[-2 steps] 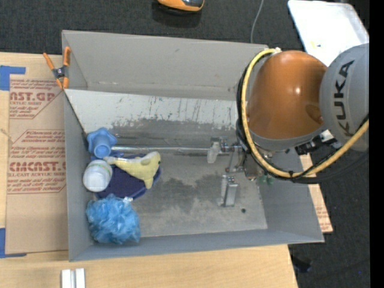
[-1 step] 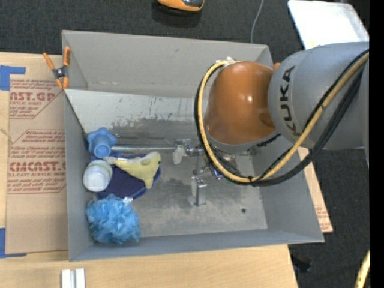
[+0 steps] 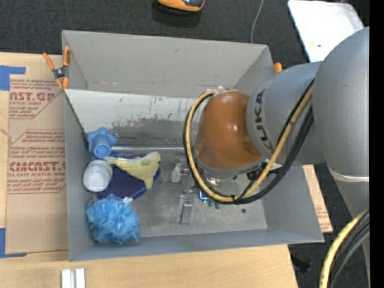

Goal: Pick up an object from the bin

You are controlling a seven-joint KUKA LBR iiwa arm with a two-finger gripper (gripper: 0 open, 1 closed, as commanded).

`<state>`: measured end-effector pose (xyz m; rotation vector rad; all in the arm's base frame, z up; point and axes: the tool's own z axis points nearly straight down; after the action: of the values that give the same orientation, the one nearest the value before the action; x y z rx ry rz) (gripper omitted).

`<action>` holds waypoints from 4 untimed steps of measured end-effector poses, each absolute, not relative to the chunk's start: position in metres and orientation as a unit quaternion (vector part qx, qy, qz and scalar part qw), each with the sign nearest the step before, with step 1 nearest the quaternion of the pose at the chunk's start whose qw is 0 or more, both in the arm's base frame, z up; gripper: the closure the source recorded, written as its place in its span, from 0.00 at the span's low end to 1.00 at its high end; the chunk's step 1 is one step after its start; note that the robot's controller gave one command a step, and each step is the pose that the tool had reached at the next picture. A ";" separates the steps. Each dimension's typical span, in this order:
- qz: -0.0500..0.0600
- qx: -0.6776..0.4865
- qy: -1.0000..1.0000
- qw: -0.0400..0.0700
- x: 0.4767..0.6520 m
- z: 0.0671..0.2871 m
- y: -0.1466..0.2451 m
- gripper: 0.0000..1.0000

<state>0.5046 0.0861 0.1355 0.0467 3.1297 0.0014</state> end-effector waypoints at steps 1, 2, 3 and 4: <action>0.000 -0.082 0.997 0.008 0.520 0.097 0.130 0.00; -0.001 -0.130 0.991 0.006 0.528 0.106 0.155 0.00; 0.000 0.014 1.000 0.006 0.517 0.145 0.171 0.00; -0.001 -0.141 0.990 0.009 0.524 0.091 0.200 0.00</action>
Offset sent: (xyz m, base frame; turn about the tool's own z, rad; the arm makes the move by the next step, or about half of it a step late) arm 0.0350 0.1029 -0.0076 0.1478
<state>0.5238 0.1995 0.0914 -0.4412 3.0922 -0.0016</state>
